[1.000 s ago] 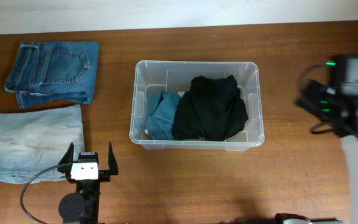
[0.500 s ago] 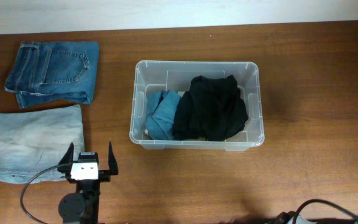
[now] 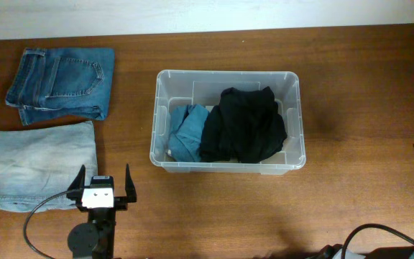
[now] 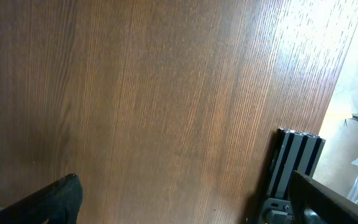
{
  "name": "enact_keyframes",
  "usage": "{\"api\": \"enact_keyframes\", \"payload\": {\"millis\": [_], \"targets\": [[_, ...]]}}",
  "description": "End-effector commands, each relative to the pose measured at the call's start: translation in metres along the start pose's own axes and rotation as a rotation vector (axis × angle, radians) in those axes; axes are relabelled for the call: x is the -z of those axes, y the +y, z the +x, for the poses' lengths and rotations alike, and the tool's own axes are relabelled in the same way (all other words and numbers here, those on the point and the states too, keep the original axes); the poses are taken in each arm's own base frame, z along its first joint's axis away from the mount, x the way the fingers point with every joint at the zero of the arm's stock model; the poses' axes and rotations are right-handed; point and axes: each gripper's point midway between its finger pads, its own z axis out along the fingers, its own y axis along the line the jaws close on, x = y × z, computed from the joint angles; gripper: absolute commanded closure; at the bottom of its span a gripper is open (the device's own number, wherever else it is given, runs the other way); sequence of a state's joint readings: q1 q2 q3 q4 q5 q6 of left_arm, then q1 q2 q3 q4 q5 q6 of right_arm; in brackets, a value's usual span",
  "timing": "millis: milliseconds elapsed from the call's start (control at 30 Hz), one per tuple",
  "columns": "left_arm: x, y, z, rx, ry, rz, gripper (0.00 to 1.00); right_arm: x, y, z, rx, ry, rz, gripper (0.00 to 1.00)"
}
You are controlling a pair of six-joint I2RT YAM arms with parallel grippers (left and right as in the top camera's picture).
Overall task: Pack container
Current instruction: 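Open the right gripper and withdraw it to the right, then move the left gripper down and grasp the light-wash denim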
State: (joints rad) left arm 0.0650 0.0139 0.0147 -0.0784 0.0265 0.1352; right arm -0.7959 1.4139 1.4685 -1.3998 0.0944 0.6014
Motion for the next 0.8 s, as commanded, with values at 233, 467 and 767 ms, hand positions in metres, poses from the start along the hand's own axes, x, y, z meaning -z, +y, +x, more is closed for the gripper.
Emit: {"api": "enact_keyframes", "payload": {"millis": [233,467,767], "targets": [[0.007,-0.021,-0.043,0.033,-0.16,0.138,0.01,-0.003,-0.001,0.001,-0.012,0.011,0.002,0.02],[0.031,-0.037,-0.095,0.001,-0.17,0.268,0.01,-0.003,-0.001,0.001,-0.012,0.011,0.002,0.01],[0.008,0.002,-0.107,0.023,0.371,0.121,0.01,-0.003,-0.001,0.001,-0.012,0.011,0.002,0.02]]}}
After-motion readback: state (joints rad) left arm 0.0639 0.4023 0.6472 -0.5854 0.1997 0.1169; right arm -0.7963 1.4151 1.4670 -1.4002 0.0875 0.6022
